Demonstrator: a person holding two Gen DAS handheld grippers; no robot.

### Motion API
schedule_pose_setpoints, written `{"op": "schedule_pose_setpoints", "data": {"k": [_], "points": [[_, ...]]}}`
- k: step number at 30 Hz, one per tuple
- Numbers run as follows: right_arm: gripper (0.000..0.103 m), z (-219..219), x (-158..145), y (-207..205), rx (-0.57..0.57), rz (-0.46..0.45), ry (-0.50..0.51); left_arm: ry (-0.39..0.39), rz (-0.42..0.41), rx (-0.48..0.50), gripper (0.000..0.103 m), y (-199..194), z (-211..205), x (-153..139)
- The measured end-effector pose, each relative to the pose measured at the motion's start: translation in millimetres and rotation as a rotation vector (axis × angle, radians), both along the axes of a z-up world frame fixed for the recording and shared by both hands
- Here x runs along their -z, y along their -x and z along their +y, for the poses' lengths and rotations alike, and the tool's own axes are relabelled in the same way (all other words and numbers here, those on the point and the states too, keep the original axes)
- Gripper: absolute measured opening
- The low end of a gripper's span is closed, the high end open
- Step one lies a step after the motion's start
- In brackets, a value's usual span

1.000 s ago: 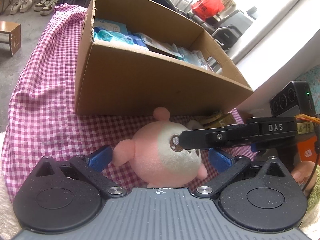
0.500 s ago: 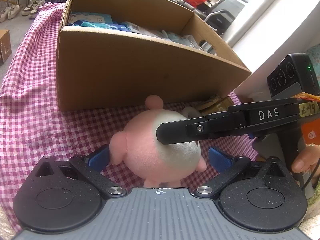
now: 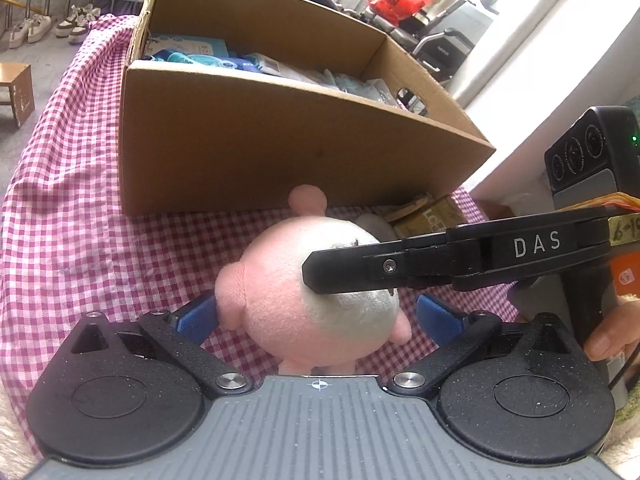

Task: Organize soft objects
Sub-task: 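Lift the pink plush toy with both grippers and carry it over the box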

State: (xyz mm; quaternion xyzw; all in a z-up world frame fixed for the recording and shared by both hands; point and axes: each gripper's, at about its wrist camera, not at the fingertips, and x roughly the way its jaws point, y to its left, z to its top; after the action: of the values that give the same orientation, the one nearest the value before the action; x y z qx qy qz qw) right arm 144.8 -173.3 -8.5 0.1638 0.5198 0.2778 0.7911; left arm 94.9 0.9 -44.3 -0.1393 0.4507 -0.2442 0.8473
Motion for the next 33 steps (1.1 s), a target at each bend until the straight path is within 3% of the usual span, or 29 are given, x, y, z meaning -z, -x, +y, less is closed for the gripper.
{"op": "schedule_pose_setpoints", "data": {"k": [12, 18, 25, 33], "points": [[0.083, 1.3, -60.1, 36.1, -0.035, -0.167, -0.077, -0.011, -0.167, -0.053, 0.103, 42.1, 6.5, -59.4], [0.083, -7.8, -88.3, 37.4, -0.024, -0.250, -0.142, -0.023, -0.262, -0.053, 0.103, 45.4, 3.8, -95.1], [0.083, -21.0, -120.2, 16.7, 0.012, -0.315, -0.156, -0.010, -0.318, 0.000, 0.103, 19.3, -3.3, -127.6], [0.082, -43.2, -140.0, -52.0, 0.015, -0.320, -0.113, 0.003, -0.297, 0.050, 0.103, -48.5, -20.1, -145.2]]}}
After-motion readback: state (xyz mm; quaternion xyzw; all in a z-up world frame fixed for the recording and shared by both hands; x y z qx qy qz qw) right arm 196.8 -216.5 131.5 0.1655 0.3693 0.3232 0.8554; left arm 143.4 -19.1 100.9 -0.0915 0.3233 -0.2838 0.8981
